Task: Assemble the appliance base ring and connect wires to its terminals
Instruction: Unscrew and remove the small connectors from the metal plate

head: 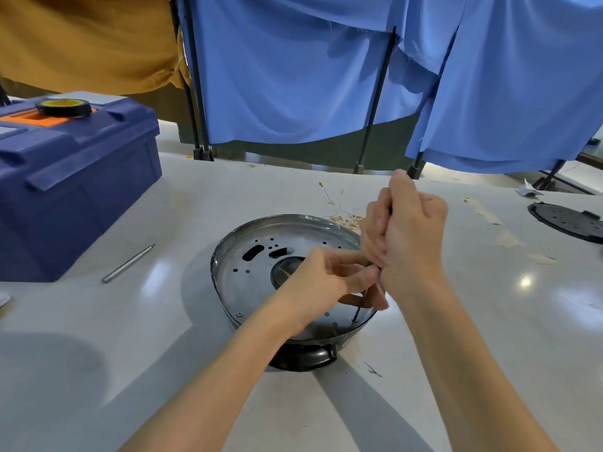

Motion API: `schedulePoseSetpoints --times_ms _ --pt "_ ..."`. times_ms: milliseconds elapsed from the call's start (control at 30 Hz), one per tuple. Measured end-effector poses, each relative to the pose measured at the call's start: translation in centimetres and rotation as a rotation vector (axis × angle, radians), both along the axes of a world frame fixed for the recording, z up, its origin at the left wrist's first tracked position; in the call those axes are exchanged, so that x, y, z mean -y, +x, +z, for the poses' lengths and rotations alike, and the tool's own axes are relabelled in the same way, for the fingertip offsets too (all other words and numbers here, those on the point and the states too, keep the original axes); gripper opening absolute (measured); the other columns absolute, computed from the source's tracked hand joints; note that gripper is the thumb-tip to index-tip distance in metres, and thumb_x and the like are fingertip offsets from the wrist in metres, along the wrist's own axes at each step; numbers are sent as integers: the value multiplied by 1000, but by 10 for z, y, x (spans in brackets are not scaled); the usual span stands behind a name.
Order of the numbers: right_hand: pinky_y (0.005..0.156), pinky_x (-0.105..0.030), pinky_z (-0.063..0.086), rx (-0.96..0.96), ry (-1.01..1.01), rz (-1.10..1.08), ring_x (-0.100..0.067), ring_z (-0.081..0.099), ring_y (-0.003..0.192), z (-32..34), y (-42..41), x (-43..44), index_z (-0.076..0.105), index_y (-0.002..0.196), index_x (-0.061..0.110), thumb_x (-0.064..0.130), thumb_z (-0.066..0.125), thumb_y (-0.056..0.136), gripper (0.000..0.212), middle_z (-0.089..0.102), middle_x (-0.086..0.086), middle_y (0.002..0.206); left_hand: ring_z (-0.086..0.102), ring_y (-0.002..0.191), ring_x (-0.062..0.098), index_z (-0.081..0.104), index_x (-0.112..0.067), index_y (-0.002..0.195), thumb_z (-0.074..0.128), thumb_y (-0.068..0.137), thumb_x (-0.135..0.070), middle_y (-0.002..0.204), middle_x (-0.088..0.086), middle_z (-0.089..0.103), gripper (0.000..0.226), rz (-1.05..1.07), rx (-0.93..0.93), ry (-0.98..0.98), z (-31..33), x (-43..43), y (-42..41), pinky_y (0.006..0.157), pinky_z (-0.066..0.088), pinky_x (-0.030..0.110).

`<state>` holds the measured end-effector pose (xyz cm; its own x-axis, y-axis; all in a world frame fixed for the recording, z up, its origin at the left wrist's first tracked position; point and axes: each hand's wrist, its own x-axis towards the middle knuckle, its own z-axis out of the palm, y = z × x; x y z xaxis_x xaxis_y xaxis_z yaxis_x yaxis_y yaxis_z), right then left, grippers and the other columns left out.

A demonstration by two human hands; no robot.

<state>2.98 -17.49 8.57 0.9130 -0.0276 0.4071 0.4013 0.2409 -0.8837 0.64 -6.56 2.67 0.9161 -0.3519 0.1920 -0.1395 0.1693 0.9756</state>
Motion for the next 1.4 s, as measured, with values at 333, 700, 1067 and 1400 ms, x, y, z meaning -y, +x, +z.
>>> schedulePoseSetpoints --times_ms 333,700,1067,1400 --pt "47 -26 48 -62 -308 495 -24 49 38 20 16 26 59 52 5 47 55 91 58 55 -12 46 65 76 20 67 -14 94 48 100 -11 77 15 65 21 -41 -22 91 4 -2 0 81 59 38" --pt "37 -16 22 36 -71 -15 -16 23 25 4 5 0 32 41 5 21 39 103 64 30 -4 32 69 89 24 69 -15 107 57 96 -15 88 14 72 16 -32 44 55 2 3 -2 85 57 44" --pt "46 -27 44 -216 -168 523 -26 44 37 21 17 25 54 48 4 49 44 92 64 49 -13 43 70 83 33 67 -12 92 49 101 -19 75 17 68 21 -76 -60 36 7 1 -1 82 58 39" --pt "36 -14 19 -42 -23 270 -15 17 25 2 4 10 38 39 9 21 38 102 65 27 -4 31 72 89 31 68 -11 106 58 95 -13 91 18 74 16 -47 -34 -13 1 -1 0 89 56 34"
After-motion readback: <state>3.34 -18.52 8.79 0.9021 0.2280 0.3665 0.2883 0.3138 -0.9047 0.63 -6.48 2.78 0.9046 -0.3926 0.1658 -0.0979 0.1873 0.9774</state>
